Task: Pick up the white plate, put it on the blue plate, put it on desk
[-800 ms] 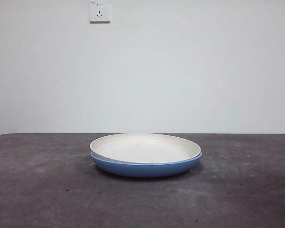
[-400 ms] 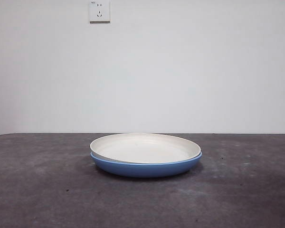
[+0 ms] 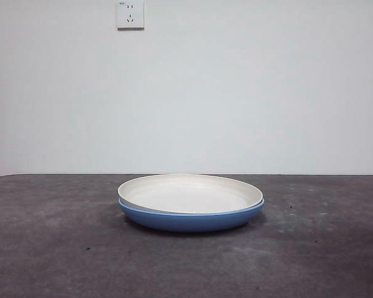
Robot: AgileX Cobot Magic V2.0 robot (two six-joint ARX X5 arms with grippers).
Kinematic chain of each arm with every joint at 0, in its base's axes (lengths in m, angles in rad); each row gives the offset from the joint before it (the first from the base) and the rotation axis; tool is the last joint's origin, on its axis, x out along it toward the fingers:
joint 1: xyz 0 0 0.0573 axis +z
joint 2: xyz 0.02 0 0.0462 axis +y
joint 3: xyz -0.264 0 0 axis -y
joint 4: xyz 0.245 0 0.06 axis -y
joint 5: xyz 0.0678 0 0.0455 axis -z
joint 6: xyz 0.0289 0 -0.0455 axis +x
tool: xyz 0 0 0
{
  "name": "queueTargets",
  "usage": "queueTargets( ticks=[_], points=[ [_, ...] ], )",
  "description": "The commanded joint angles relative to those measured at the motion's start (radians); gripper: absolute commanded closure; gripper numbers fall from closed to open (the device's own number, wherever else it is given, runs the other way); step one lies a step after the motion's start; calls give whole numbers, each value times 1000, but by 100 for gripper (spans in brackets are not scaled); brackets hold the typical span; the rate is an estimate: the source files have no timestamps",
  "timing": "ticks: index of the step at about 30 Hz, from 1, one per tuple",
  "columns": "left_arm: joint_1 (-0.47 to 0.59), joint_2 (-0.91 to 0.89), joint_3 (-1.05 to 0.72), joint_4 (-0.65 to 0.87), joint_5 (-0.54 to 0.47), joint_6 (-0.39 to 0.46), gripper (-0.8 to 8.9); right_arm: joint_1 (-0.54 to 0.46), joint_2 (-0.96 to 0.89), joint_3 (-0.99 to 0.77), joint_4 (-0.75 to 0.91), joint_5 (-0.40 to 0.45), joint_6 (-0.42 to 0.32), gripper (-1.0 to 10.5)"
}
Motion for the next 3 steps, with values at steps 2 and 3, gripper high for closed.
queueTargets(
  ticks=[2, 3],
  points=[
    [2, -2, -21, -8, 0, -7, 798, -2, -3, -5, 4, 0, 11, 935],
    [2, -2, -21, -8, 0, -7, 798, -2, -3, -5, 4, 0, 11, 935]
  ],
)
